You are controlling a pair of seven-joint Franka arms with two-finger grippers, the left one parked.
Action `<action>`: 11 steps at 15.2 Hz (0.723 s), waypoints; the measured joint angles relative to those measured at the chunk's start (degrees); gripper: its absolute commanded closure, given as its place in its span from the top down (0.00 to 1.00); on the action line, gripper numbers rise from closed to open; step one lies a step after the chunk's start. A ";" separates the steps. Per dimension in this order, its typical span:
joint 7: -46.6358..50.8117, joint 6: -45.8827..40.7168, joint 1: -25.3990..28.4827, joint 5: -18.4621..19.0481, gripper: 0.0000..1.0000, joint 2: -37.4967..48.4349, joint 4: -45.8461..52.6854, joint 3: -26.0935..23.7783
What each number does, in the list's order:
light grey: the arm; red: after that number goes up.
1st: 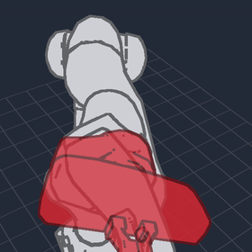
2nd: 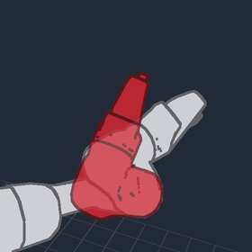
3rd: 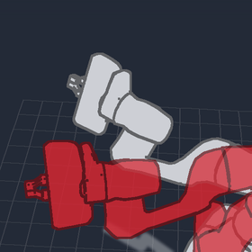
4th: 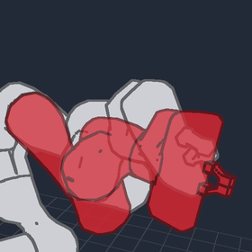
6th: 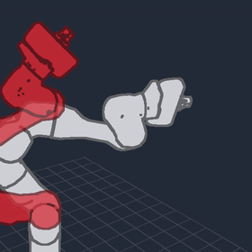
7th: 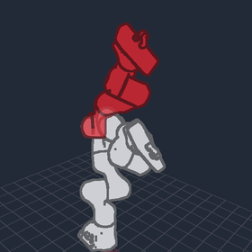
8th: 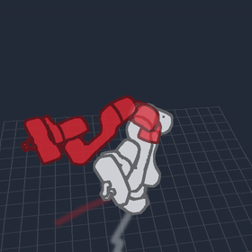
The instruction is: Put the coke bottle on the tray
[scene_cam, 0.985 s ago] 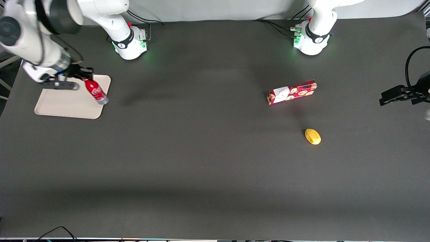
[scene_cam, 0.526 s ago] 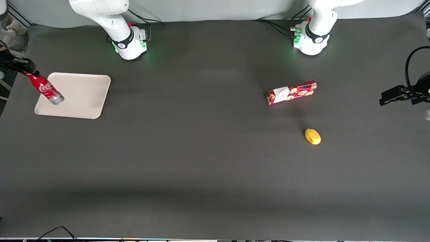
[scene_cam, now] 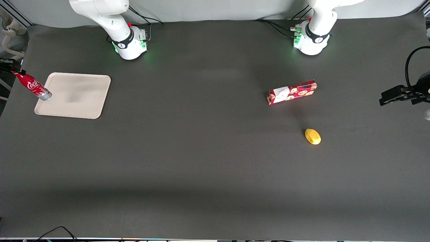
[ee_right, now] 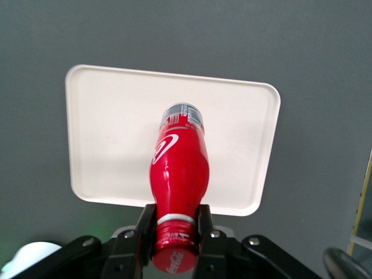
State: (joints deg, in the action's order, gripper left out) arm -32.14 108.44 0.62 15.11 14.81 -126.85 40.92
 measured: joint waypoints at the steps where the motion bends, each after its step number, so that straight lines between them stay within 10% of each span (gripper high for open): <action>1: -1.63 2.25 0.00 0.93 0.00 -0.65 -1.33 1.41; 11: -9.64 10.15 -0.41 7.16 0.00 -9.11 -4.46 5.32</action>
State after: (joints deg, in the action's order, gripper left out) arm -41.77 118.59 0.21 22.27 5.70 -131.31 46.24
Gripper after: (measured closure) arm 0.661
